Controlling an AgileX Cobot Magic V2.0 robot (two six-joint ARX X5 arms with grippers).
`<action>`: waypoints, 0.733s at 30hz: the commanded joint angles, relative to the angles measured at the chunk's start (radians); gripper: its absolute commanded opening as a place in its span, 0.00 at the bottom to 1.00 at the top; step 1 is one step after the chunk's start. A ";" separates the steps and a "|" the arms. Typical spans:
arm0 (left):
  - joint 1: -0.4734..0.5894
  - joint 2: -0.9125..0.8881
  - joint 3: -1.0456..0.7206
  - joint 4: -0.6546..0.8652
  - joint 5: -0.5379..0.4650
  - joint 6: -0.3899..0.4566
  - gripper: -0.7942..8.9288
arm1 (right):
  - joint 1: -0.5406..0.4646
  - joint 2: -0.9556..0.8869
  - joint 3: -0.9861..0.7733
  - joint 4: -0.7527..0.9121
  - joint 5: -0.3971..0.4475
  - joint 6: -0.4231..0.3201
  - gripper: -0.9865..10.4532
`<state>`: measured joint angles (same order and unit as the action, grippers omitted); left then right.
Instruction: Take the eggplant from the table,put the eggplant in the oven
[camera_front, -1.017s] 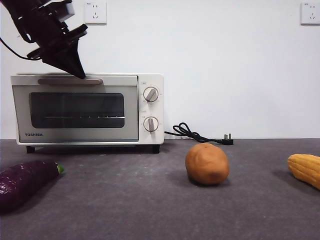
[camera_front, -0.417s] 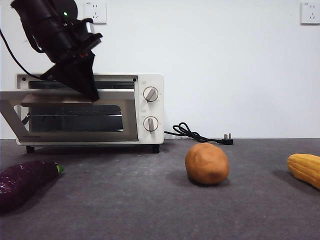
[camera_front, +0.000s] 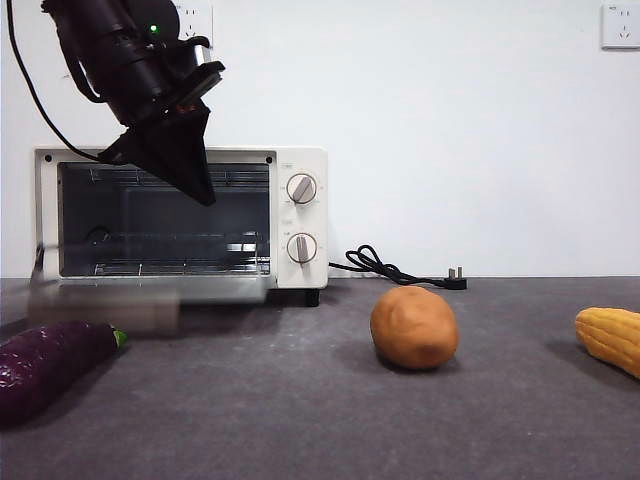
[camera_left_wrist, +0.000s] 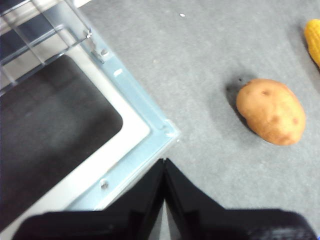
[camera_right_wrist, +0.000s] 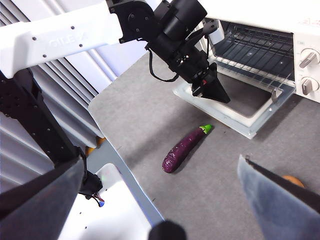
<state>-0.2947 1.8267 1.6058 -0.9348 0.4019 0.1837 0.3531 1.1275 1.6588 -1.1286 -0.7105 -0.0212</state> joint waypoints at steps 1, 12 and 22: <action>-0.006 0.006 -0.009 0.000 -0.002 0.010 0.08 | 0.002 0.002 0.003 0.004 -0.003 -0.010 0.61; 0.003 -0.053 -0.009 0.022 -0.003 0.003 0.08 | 0.002 0.002 0.003 -0.003 -0.003 -0.009 0.61; 0.022 -0.319 -0.008 0.080 -0.010 -0.051 0.08 | 0.010 0.028 0.003 -0.001 -0.003 0.002 0.61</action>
<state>-0.2760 1.5337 1.6054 -0.8600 0.3920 0.1482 0.3576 1.1461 1.6588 -1.1324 -0.7105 -0.0223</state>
